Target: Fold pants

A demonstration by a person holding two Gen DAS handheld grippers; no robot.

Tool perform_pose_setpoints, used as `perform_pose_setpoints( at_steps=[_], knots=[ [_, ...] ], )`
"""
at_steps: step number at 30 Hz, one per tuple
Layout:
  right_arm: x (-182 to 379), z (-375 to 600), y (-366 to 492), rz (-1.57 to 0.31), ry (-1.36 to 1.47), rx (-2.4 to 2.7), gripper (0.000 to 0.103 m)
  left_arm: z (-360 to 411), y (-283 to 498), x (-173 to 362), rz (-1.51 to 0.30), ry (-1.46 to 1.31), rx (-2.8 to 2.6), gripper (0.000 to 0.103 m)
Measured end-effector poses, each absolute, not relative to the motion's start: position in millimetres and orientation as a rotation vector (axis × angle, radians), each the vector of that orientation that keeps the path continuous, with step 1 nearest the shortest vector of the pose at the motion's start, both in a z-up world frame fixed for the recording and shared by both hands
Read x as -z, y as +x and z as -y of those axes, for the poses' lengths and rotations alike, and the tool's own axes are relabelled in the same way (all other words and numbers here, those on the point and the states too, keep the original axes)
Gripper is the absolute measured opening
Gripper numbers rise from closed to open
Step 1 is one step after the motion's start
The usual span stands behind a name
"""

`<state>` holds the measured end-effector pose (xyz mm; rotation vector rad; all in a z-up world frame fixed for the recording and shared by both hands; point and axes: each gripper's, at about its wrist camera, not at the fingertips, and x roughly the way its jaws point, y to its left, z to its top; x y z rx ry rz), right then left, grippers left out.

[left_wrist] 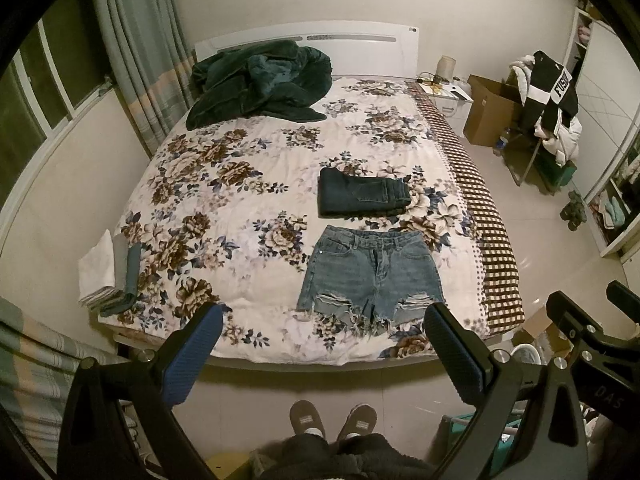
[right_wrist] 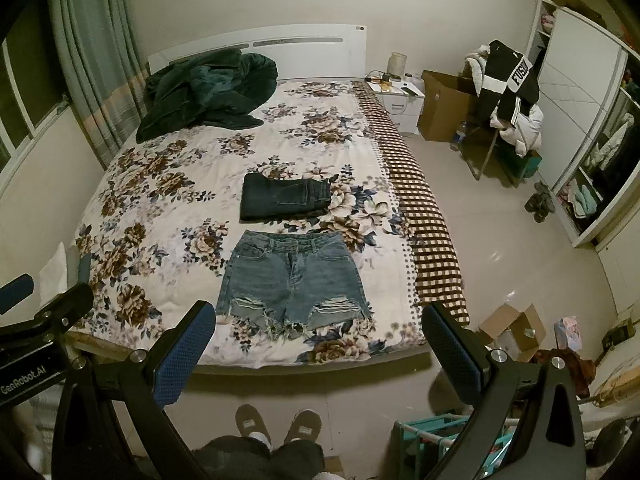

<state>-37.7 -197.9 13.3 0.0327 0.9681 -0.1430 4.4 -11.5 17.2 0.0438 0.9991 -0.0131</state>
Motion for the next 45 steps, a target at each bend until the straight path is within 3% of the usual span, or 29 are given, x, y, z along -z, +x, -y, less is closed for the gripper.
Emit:
perform_pose_setpoints(
  at_steps=[45],
  knots=[
    [-18.9,189.9,-27.3,-0.979,0.035,0.123,0.103,13.9,-0.5,-15.2,-0.992,0.037,0.017,0.103]
  ],
)
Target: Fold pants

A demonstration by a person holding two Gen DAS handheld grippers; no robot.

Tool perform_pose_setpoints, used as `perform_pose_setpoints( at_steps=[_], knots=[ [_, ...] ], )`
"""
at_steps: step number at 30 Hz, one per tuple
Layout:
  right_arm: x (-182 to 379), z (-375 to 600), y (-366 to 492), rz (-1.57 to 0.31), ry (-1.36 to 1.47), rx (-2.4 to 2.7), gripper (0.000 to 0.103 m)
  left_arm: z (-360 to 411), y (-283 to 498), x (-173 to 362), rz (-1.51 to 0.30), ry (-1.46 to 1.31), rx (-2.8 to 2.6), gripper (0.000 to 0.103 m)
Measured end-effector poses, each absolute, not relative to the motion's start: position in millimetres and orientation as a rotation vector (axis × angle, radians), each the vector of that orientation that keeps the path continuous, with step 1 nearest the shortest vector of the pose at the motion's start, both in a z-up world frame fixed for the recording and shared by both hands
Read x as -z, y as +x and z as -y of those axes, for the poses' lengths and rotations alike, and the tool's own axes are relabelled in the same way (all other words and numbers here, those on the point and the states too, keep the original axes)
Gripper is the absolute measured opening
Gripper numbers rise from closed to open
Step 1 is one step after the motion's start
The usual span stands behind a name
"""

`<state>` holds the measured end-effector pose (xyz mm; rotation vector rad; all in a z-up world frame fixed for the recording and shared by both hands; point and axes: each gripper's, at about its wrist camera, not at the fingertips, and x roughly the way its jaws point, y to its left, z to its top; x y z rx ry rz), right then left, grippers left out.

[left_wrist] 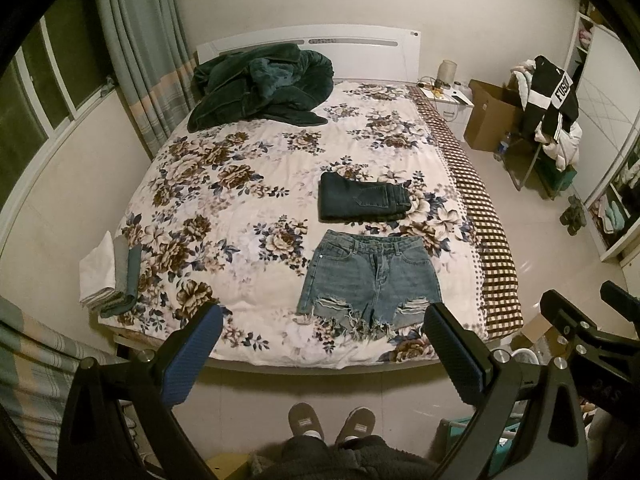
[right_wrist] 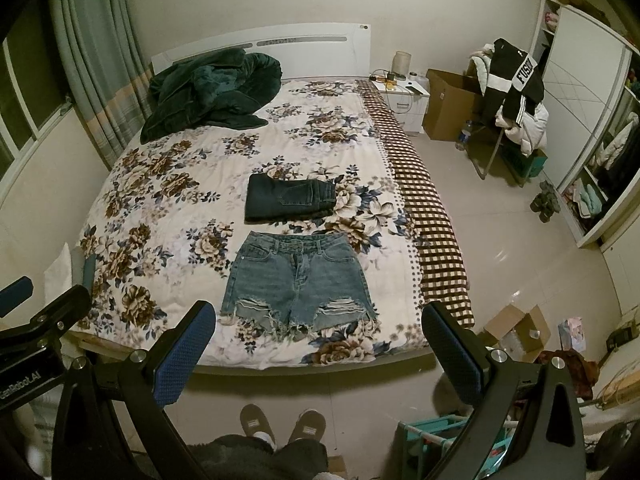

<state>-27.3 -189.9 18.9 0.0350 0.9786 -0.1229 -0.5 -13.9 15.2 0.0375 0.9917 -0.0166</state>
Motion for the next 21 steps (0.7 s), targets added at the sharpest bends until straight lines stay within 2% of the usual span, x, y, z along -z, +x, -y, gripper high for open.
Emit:
perform_pose_setpoints(
  at_steps=[14,21],
  knots=[
    [-16.7,178.2,-23.8,-0.997,0.046,0.129,0.103,12.9,3.3,-21.1,-0.998,0.034,0.021,0.103],
    [5.2,180.7,-16.1,-1.029,0.076,0.150,0.103,13.6,6.5,-19.3,-0.994,0.043,0.022,0.103]
  ],
)
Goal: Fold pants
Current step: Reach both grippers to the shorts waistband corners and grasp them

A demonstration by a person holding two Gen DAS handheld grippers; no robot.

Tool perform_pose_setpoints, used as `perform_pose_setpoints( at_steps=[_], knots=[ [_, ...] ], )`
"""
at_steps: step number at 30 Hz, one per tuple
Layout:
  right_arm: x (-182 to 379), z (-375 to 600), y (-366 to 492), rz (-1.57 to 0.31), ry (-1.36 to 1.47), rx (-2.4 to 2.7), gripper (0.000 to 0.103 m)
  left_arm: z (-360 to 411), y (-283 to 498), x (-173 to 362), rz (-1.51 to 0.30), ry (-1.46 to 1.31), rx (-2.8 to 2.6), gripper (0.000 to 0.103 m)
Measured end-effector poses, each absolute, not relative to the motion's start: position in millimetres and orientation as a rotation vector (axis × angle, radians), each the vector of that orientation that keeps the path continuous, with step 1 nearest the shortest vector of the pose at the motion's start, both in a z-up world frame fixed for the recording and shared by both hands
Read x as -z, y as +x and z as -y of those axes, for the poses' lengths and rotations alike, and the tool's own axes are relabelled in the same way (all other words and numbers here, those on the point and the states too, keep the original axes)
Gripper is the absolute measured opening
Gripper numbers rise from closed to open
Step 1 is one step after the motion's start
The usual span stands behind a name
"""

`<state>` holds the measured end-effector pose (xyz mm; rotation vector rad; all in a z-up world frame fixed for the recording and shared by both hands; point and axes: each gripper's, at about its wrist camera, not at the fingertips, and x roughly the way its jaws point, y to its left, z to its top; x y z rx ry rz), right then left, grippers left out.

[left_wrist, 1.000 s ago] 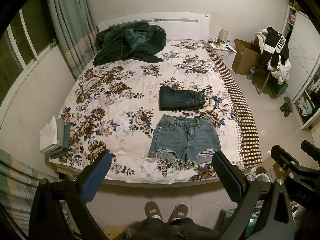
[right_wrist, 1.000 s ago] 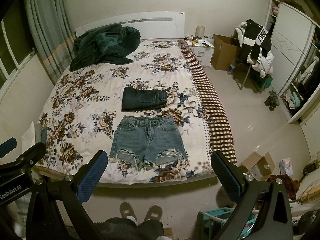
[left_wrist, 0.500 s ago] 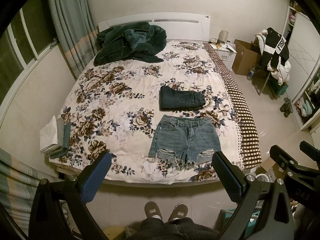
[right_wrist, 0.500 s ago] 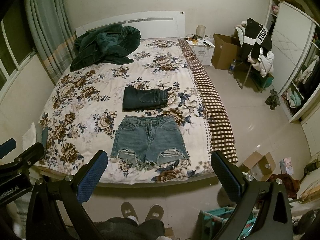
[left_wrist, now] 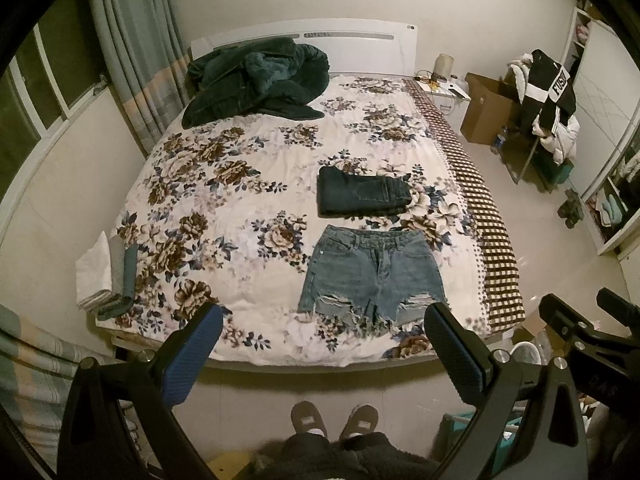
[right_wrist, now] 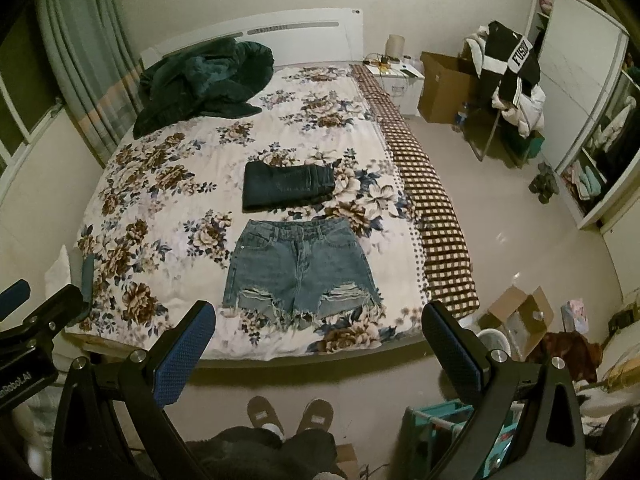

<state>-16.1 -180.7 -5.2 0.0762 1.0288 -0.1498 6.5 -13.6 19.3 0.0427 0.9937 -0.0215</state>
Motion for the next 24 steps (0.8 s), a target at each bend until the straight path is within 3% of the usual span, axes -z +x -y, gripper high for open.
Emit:
perform_pose_setpoints(
  at_steps=[6,12,21,24],
  knots=[
    [35.1,190.2,9.3,-1.052,0.158,0.161,0.103,6.7,41.7,6.7,-0.951,0.097,-0.013,0.103],
    [101.2,218.5,68.2,-1.133,0.206,0.179,0.103,-3.3,98.1,77.4,-1.017,0.129,-0.042,0.103],
    [216.4,313.6,181.1,-1.272,0.252,0.142,0.103,73.3,181.1,192.5,-1.185,0.111,-0.097,0.103],
    [257.4,355.3,227.2,-1.301,0.232,0.103,0.091,114.6,204.0,248.0,-1.267,0.108,-0.106,0.103]
  ],
)
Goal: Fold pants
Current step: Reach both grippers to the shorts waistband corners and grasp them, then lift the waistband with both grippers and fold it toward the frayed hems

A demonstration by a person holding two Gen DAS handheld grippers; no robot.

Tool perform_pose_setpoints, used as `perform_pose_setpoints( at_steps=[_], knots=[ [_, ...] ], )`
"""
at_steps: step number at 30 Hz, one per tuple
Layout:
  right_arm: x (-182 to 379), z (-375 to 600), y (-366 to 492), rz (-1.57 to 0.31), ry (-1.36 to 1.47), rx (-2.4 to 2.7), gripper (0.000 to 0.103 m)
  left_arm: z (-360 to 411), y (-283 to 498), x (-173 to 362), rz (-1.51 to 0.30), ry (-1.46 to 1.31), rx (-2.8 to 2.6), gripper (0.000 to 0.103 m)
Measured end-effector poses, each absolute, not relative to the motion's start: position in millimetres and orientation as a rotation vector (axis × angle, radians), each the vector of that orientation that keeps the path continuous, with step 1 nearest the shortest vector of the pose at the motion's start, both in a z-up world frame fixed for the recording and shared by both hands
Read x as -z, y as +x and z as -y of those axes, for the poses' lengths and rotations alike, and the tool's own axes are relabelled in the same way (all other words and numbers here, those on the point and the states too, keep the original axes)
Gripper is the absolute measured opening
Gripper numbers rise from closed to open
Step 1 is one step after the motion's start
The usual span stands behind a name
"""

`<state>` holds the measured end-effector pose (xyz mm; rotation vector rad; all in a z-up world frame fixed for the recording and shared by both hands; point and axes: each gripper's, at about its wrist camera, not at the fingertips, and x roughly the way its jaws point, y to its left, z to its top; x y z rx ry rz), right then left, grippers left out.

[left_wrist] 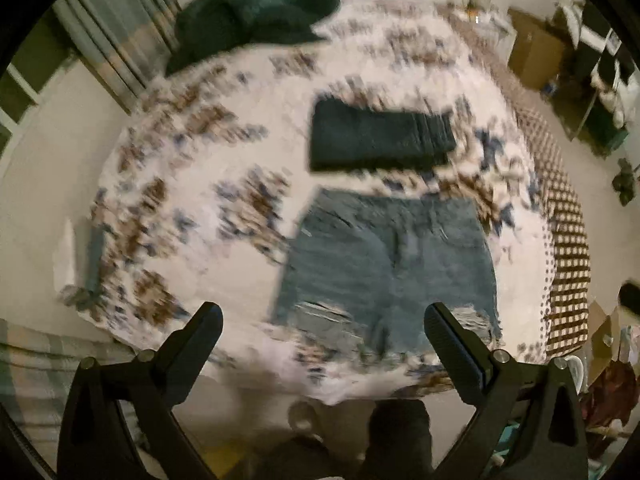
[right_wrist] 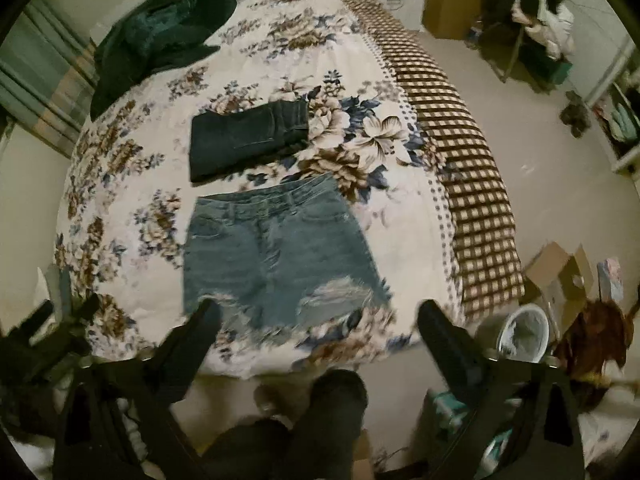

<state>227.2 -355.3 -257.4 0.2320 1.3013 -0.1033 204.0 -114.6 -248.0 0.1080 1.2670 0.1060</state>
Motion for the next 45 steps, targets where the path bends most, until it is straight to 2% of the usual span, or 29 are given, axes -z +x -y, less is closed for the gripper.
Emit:
perform_pose_setpoints(
  at_steps=[9,14,17,19,21,23,24,25,27,31,32,34,35,36,37,39,45],
  knots=[
    [406.0,485.4,340.0,-1.427,0.202,0.057,0.091,263.6,219.4,439.6,-1.503,0.080,-0.011,0.103],
    [480.4,510.0,351.2,-1.514,0.170,0.052,0.091,327.4,215.1,527.2,-1.594,0.142,0.049,0.103],
    [515.6,510.2,350.8,-1.560,0.166,0.017,0.091,341.4,211.3,559.2,-1.635,0.172,0.031,0.102],
    [536.8,505.6,354.4,-1.589,0.179,-0.015,0.091,338.4,209.8,570.6,-1.649,0.154,0.006,0.087],
    [551.8,495.1,361.0,-1.605,0.184,-0.060,0.091,330.9,211.2,569.5,-1.632,0.094,0.018,0.081],
    [567.0,479.8,375.2,-1.615,0.185,-0.130,0.091,324.2,215.1,562.1,-1.592,0.067,0.023,0.069],
    [572.1,471.1,381.7,-1.619,0.188,-0.160,0.091,321.5,216.8,557.6,-1.575,0.059,0.029,0.055],
    [578.6,462.1,389.7,-1.624,0.193,-0.196,0.091,316.5,219.5,549.4,-1.543,0.052,0.032,0.038],
    [591.6,443.9,407.3,-1.633,0.192,-0.250,0.091,307.5,222.9,541.4,-1.523,0.033,0.022,0.020],
    [619.2,411.7,442.3,-1.672,0.204,-0.314,0.091,277.0,230.3,528.3,-1.519,-0.057,0.038,0.009],
    [624.1,406.9,447.9,-1.679,0.211,-0.317,0.088,268.7,232.4,523.3,-1.518,-0.068,0.041,0.009],
    [632.7,397.4,457.8,-1.691,0.234,-0.334,0.063,252.4,236.5,508.8,-1.513,-0.088,0.052,0.007],
    [636.5,391.5,461.1,-1.697,0.241,-0.343,0.036,245.5,236.5,502.3,-1.506,-0.096,0.054,0.006],
    [638.6,386.8,463.0,-1.706,0.234,-0.335,0.023,237.5,237.9,494.0,-1.497,-0.102,0.057,0.006],
    [638.8,385.6,464.7,-1.701,0.220,-0.317,0.016,225.9,240.6,482.0,-1.485,-0.110,0.063,0.006],
    [630.5,381.3,464.4,-1.671,0.211,-0.296,0.010,207.1,243.7,464.7,-1.472,-0.131,0.068,0.006],
    [571.6,361.2,453.5,-1.589,0.230,-0.294,0.009,118.9,240.8,403.6,-1.410,-0.210,0.064,0.006]
  ],
)
